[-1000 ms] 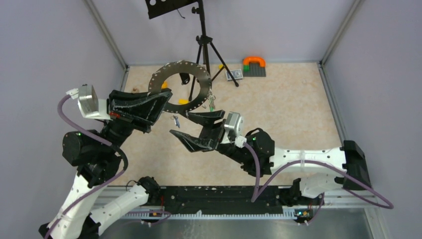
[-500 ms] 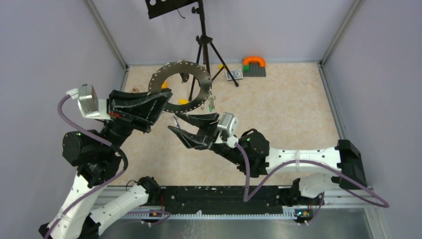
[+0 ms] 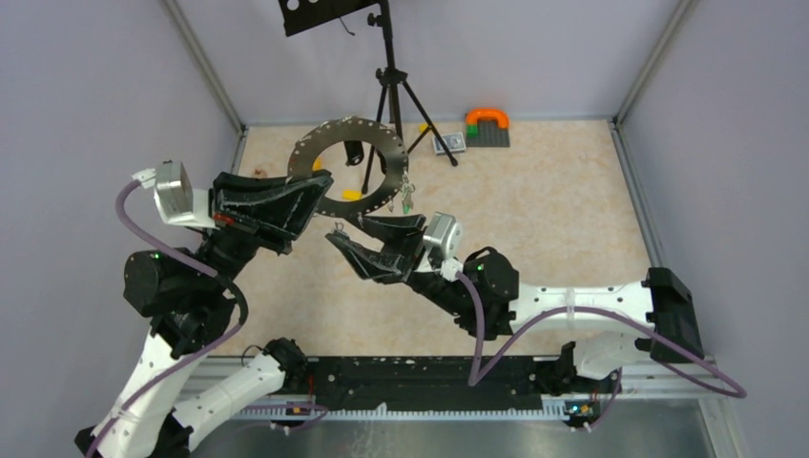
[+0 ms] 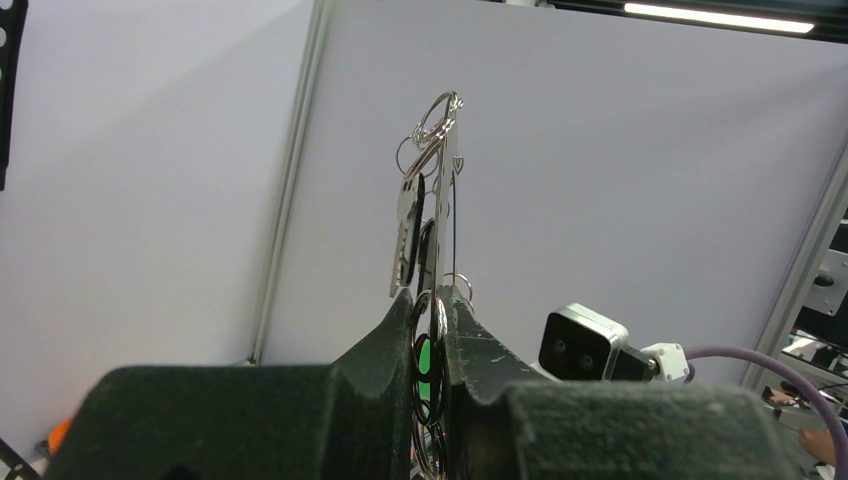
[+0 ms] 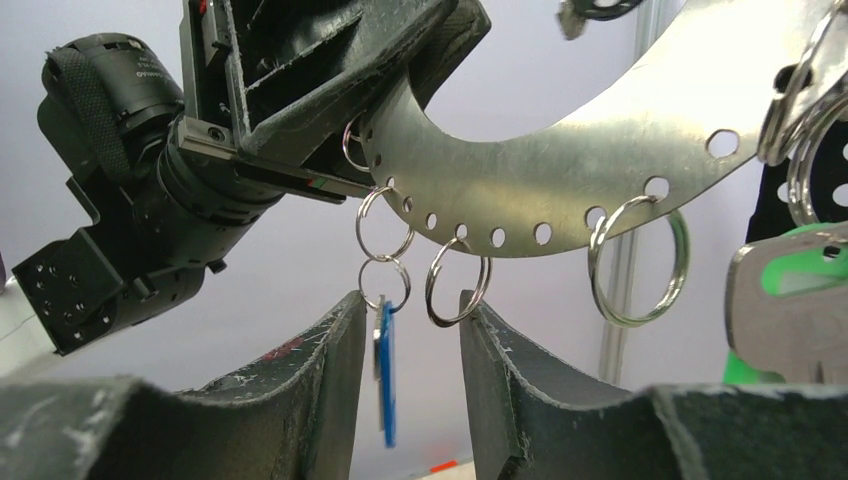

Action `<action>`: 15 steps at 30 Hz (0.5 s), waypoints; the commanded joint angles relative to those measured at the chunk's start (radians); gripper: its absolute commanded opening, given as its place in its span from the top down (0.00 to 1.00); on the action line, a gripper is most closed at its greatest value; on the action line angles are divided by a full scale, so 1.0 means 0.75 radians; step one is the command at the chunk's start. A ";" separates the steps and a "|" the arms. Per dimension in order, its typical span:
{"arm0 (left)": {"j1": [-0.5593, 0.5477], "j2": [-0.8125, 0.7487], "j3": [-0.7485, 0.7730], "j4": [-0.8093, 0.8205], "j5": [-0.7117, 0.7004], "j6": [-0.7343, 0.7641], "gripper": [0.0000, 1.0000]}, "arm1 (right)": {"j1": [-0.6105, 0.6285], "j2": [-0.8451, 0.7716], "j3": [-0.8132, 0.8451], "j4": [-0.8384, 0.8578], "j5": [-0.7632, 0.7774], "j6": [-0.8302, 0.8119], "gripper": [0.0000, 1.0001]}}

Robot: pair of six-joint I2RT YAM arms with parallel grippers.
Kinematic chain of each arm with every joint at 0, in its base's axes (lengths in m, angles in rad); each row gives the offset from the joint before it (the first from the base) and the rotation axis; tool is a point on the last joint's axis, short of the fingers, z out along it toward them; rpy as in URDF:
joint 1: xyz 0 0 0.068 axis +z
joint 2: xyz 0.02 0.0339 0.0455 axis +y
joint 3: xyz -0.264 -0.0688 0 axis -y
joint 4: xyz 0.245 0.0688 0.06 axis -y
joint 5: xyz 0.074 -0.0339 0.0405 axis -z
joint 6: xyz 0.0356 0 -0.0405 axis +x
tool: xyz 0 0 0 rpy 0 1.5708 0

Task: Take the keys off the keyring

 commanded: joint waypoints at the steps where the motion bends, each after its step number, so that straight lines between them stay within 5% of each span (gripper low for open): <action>1: -0.004 -0.016 0.001 0.109 -0.007 -0.023 0.99 | 0.022 0.005 0.063 0.061 0.010 -0.006 0.61; 15: -0.004 -0.015 -0.002 0.118 -0.009 -0.025 0.98 | 0.022 0.006 0.058 0.054 0.021 0.006 0.80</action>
